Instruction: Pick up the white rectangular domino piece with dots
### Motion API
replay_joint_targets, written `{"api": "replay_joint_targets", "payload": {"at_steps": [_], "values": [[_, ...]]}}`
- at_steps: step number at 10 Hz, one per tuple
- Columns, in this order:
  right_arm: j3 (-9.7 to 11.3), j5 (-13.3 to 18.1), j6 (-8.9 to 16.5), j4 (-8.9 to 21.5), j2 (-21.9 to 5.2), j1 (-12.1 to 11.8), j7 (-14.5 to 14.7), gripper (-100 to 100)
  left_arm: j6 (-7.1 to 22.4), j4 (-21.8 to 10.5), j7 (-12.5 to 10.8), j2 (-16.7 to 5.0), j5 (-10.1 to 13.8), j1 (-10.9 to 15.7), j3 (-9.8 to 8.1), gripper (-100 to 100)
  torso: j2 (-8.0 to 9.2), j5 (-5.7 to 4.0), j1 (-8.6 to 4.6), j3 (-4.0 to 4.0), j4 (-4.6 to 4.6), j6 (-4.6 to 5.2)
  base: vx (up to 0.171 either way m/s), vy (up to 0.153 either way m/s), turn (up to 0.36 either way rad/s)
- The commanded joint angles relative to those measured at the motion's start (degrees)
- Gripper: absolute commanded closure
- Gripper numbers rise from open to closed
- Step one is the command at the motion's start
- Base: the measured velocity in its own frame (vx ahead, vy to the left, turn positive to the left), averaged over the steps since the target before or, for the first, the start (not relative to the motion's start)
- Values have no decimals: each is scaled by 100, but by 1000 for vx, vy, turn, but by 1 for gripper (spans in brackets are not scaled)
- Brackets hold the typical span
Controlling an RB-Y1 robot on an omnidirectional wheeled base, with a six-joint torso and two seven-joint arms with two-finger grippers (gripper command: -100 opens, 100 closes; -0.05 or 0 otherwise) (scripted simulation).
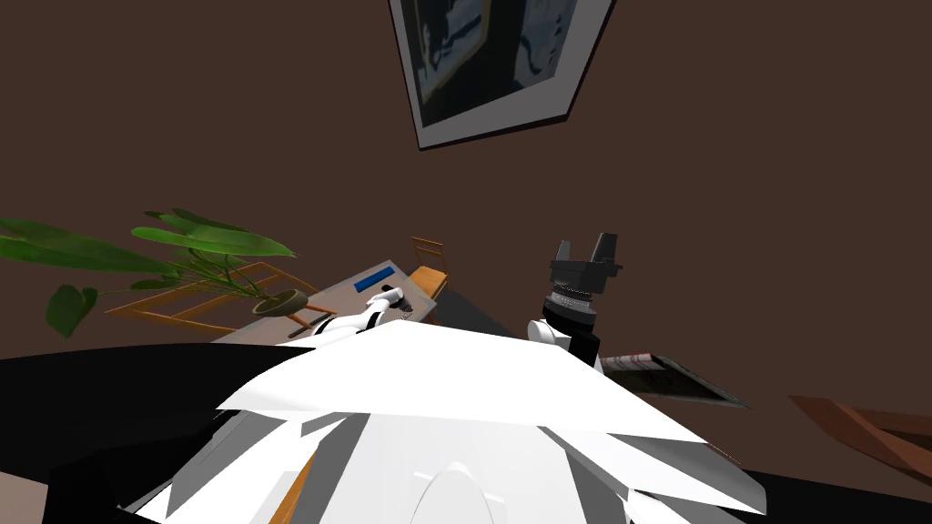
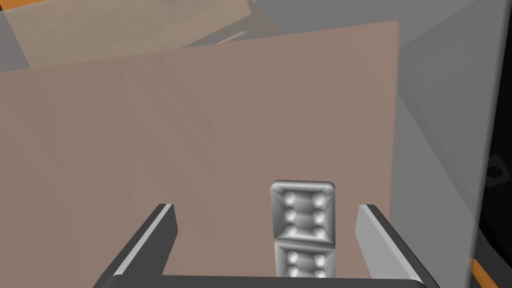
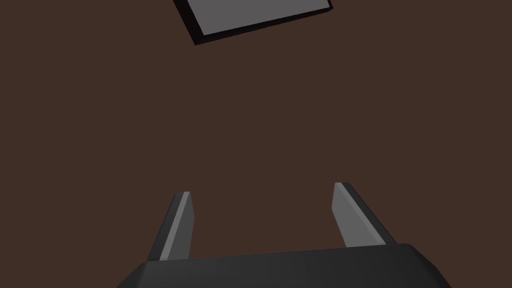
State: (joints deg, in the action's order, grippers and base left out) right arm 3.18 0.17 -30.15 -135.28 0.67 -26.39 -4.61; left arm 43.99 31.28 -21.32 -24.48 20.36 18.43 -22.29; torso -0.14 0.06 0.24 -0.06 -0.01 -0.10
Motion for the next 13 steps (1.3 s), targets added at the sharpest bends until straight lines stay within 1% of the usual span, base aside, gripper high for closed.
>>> {"api": "replay_joint_targets", "payload": {"at_steps": [1, 2, 3, 4, 5, 7, 8, 10, 11, 12, 13], "values": [[0, 0, 0, 0, 0, 0, 0, 0, 155, -286, -97, 4, -8, -66, -101, -100, 0, 0, 0, 0, 0, 0, 2, 68, -196], [0, 0, 0, 0, 0, 0, 0, 0, 224, -582, -140, -7, -11, -83, -160, -100, 0, 2, 12, 0, 0, -2, 15, 77, -148], [-1, 0, 0, 0, 0, -1, 0, 0, 224, -582, -140, -7, -11, -83, -160, -100, -3, 4, 17, -2, -1, -3, 18, 58, -37], [-1, 0, 0, 0, 0, -1, 0, 0, 281, -755, -177, -16, -15, -101, -211, -100, -5, 3, 11, -3, -1, -4, 16, 62, -81], [-1, 0, 0, 0, 0, -1, 0, 0, 281, -755, -177, -16, -15, -101, -211, -100, -6, 2, 12, -3, -1, -2, 9, 50, -43], [0, 0, 0, 0, 0, -1, 0, 0, 360, -1000, -229, -31, -24, -132, -286, -100, -5, 1, 5, -3, -1, -2, 14, 52, -75], [-1, 0, 0, 0, 0, -1, 0, 0, 360, -929, -229, -31, -24, -132, -286, -100, -6, 2, 10, -3, -1, -4, 12, 54, -17], [0, 0, 0, 0, 0, -1, 0, 0, 392, -1101, -251, -41, -29, -149, -318, -100, -6, 0, -2, -3, -1, -4, 14, 34, -13], [0, 0, 0, 0, 0, -1, 0, 0, 411, -951, -252, -19, -31, -190, -301, -100, -8, 0, 4, -4, -1, -3, 10, 29, -12], [0, 0, 0, 0, 0, -1, 0, 0, 423, -952, -259, -19, -32, -194, -304, 0, -6, 0, -2, -3, -1, -3, 0, 0, 0], [0, 0, 0, 0, 0, -1, 0, 0, 262, -1024, -354, 65, -59, -227, -298, -100, -4, -2, -9, -2, 0, -3, 1, 37, -85]]}}
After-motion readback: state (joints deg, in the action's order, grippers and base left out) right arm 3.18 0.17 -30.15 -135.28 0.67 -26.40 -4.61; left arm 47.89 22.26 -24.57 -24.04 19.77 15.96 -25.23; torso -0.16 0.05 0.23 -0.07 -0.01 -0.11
